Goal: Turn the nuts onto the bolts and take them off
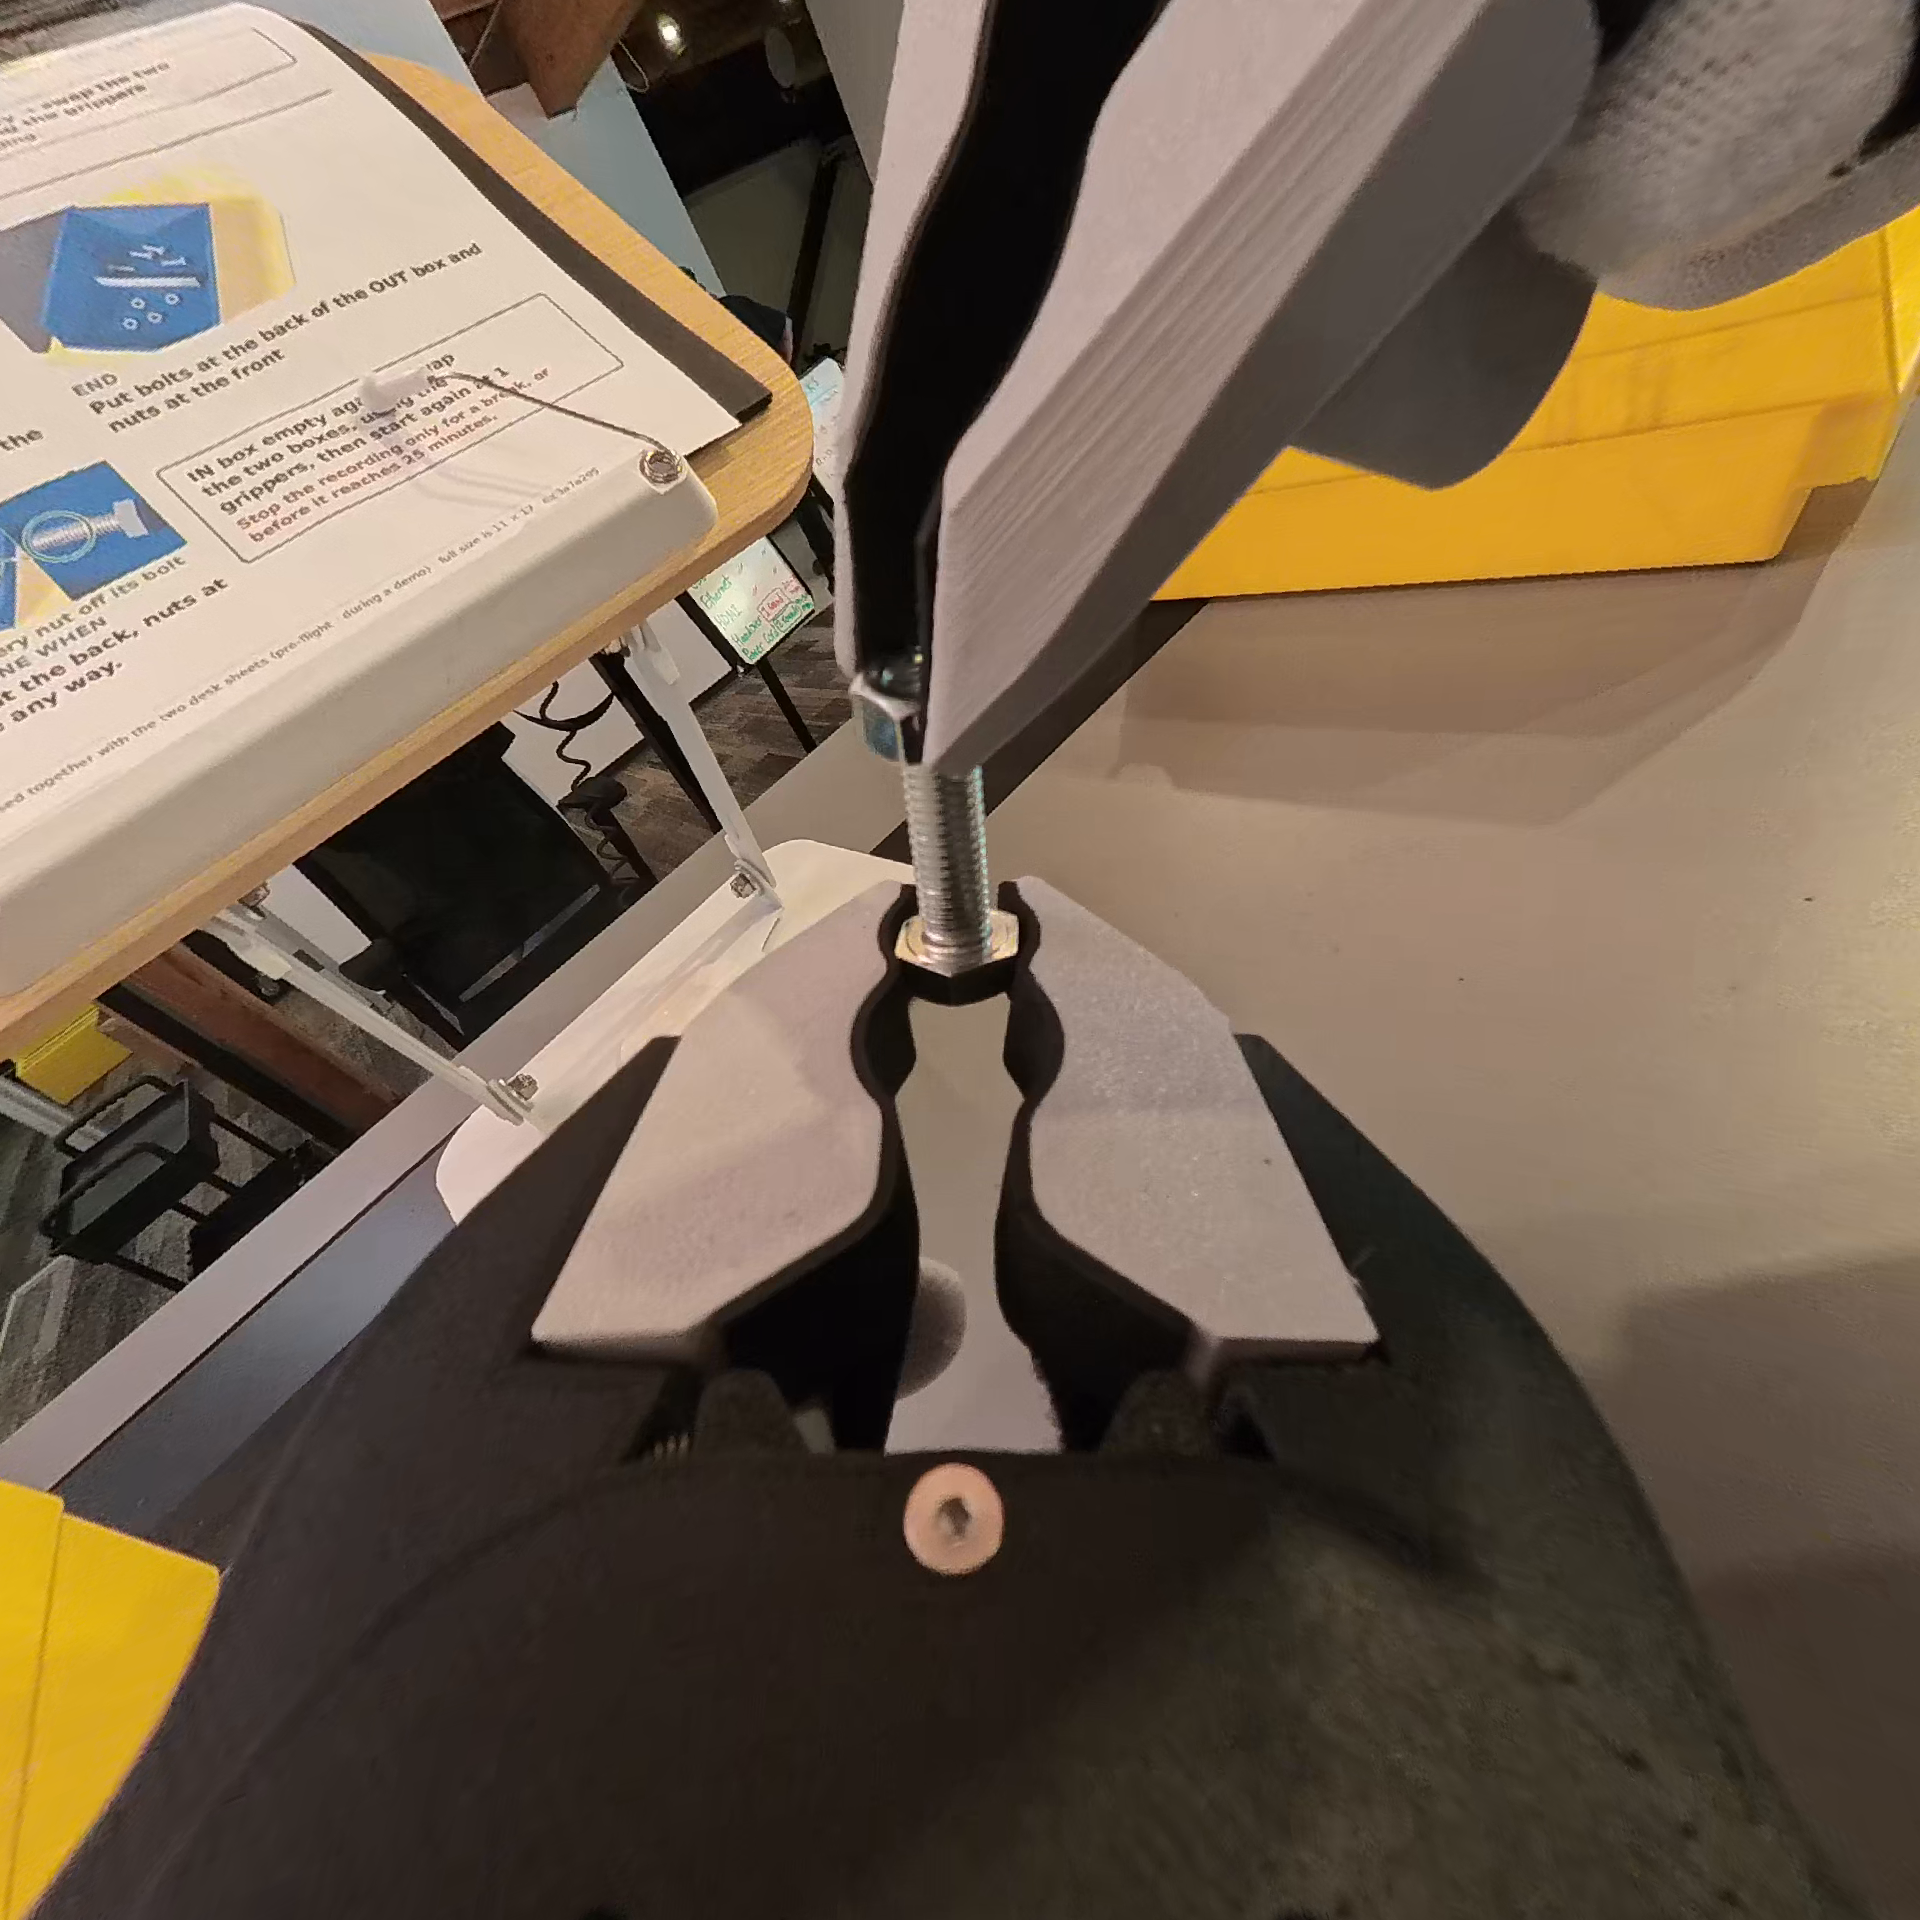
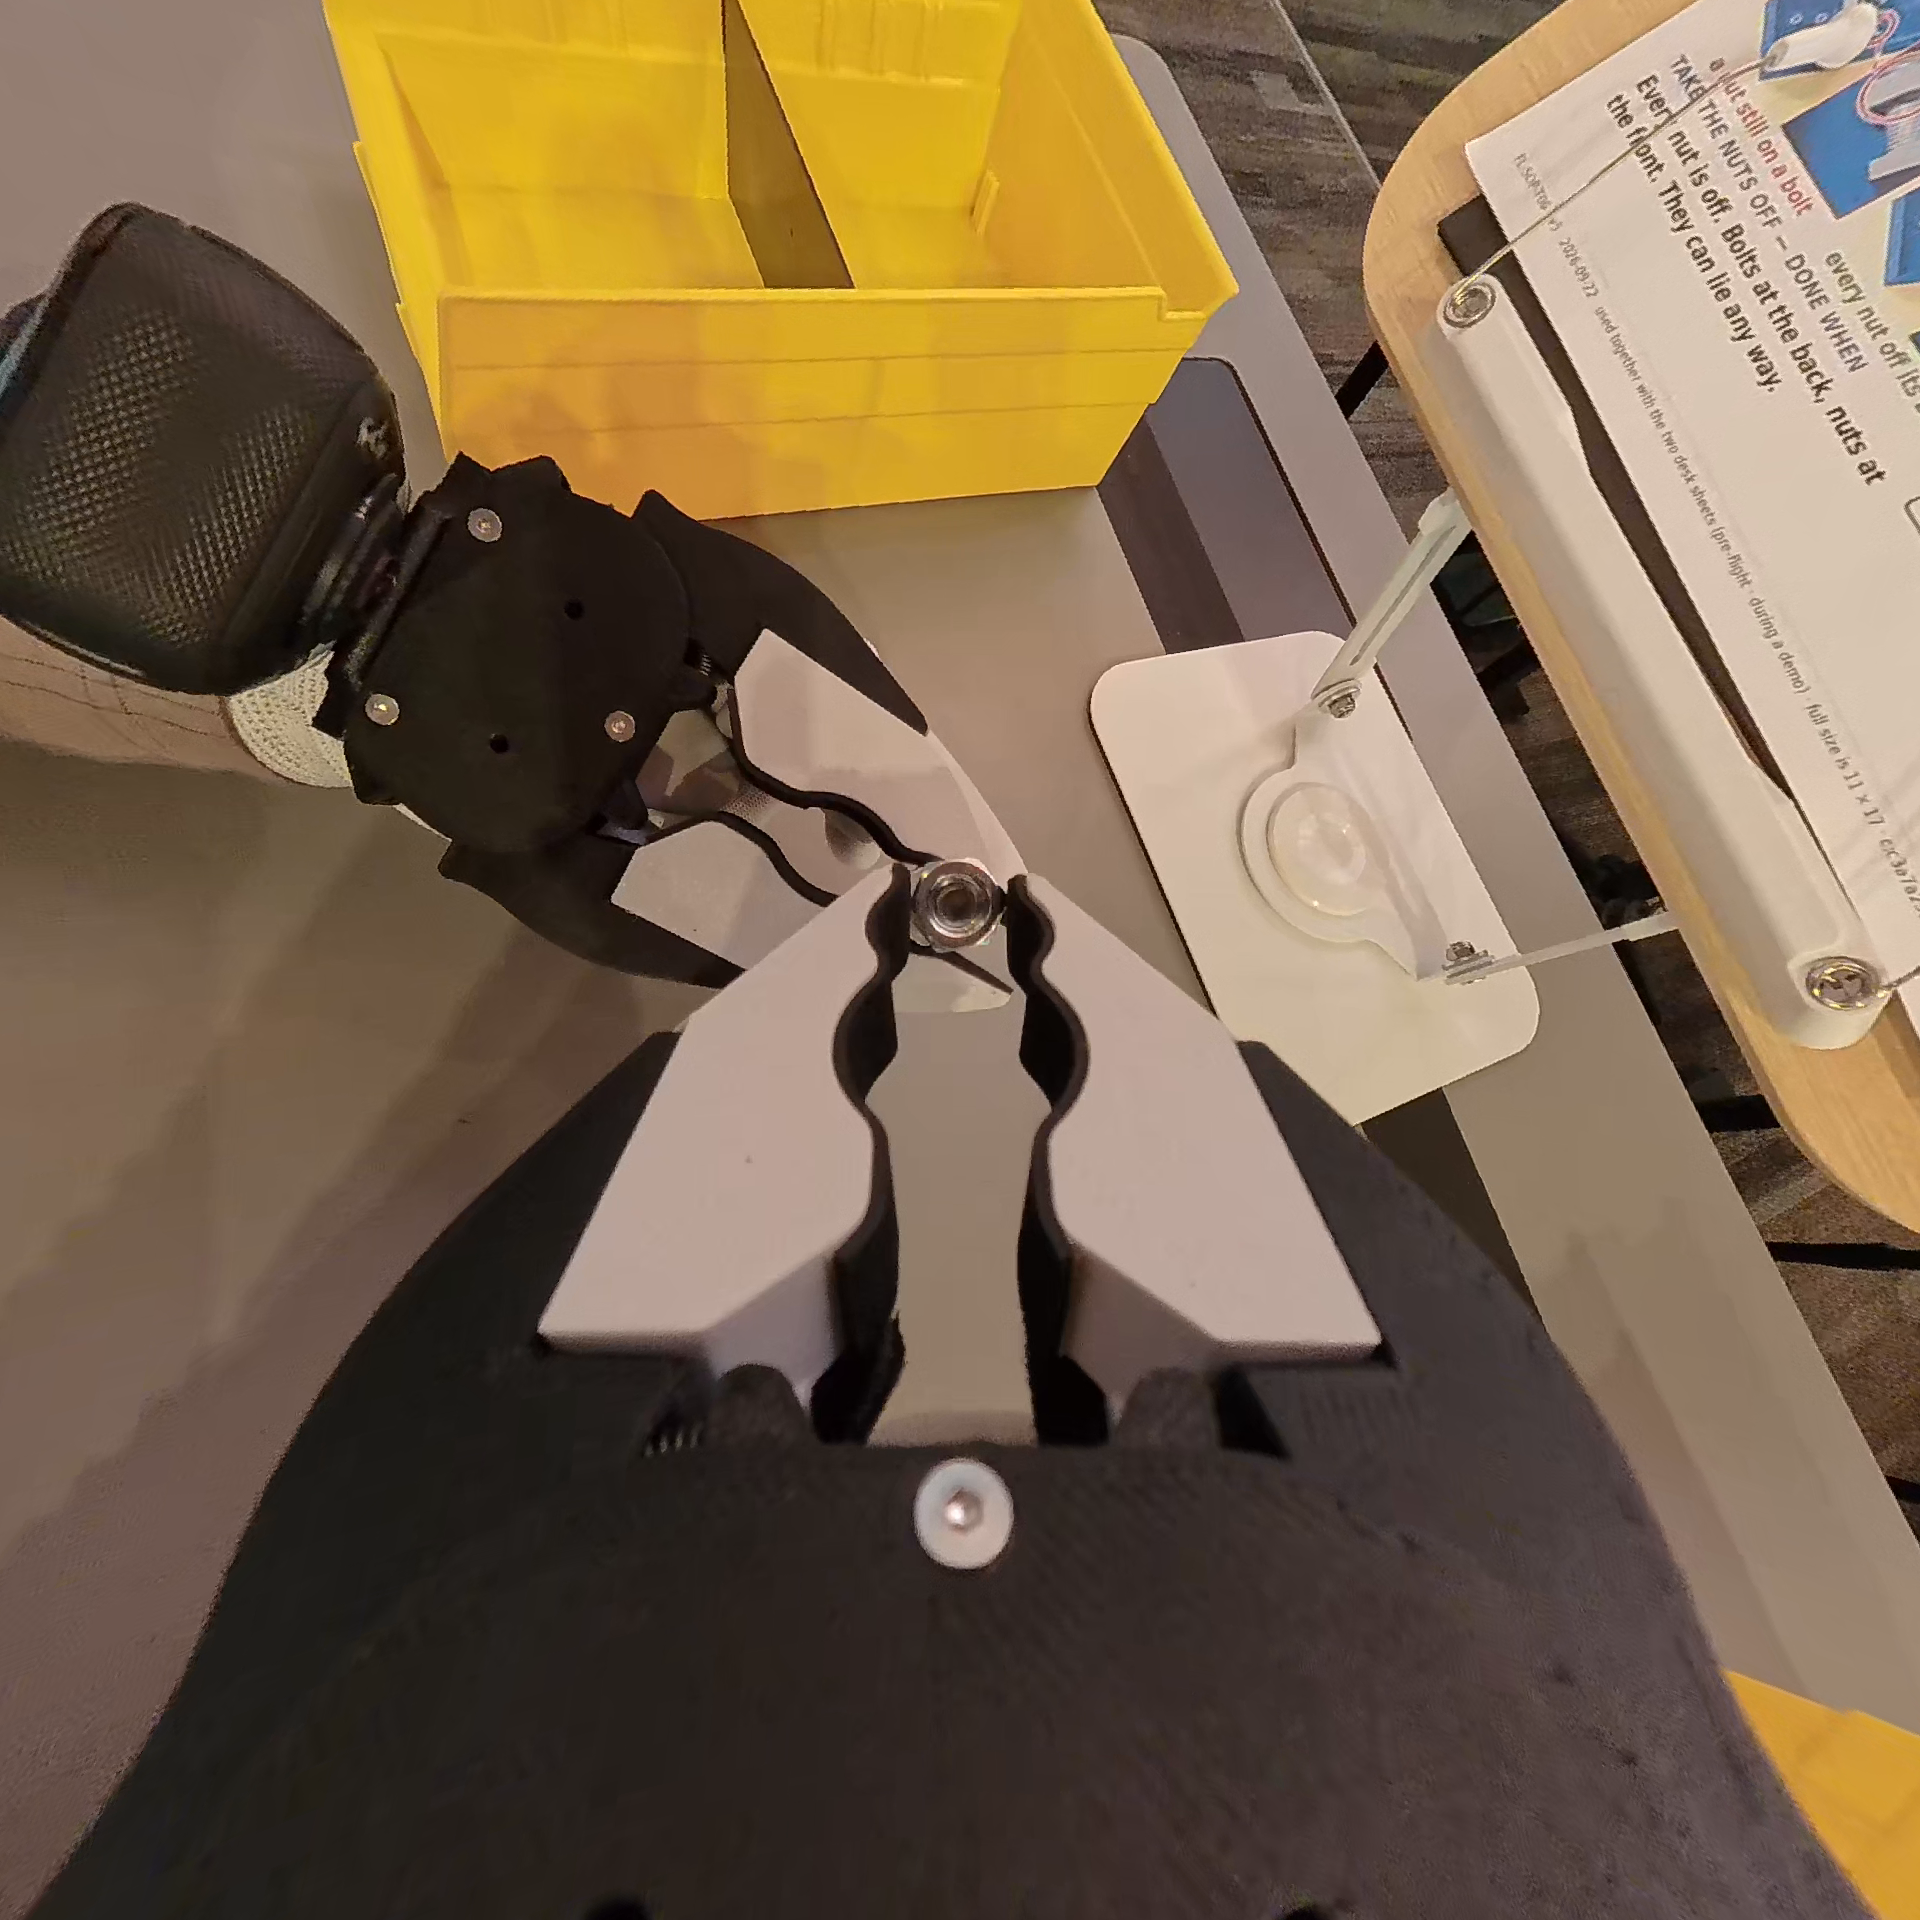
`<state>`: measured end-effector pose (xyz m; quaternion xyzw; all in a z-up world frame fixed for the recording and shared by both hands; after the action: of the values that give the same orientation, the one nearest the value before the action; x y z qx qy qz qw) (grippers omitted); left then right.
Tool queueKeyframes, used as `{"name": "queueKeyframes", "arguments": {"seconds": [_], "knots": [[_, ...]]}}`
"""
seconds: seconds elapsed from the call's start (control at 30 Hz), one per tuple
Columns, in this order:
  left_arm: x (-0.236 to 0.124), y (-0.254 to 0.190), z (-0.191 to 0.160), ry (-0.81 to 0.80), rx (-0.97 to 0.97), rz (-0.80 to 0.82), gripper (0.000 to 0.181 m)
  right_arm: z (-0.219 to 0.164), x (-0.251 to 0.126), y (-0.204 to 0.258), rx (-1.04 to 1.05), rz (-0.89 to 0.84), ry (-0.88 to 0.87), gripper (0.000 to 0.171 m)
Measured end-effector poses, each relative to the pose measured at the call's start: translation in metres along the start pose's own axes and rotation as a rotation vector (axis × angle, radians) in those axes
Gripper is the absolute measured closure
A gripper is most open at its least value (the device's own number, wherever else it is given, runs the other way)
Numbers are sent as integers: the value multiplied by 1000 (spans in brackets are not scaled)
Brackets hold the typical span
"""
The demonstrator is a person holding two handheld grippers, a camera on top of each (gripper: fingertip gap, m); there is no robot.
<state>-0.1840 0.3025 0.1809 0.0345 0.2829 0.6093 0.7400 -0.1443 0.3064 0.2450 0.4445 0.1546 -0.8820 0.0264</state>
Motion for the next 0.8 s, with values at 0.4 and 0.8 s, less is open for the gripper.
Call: {"name": "queueKeyframes", "arguments": {"seconds": [0.4, 0.8], "knots": [[-2, -2, 3, -14, -1, -7, 168, 1, -3, 1, -14, 7, -15, 155], [-4, -2, 6, -38, -28, -35, 167, 1, -7, 2, -22, 17, -39, 155]]}}
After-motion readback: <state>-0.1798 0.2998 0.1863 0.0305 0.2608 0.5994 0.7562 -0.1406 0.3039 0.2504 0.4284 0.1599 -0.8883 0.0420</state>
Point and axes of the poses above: each gripper's, where its closed fingertips meet, x out along the fingers, z out of its top, y = z × x across the jaws, the point moved 4 cm from there along -x, back along the fingers, and after that the axes turned 15 degrees about y, right-handed, at the moved point
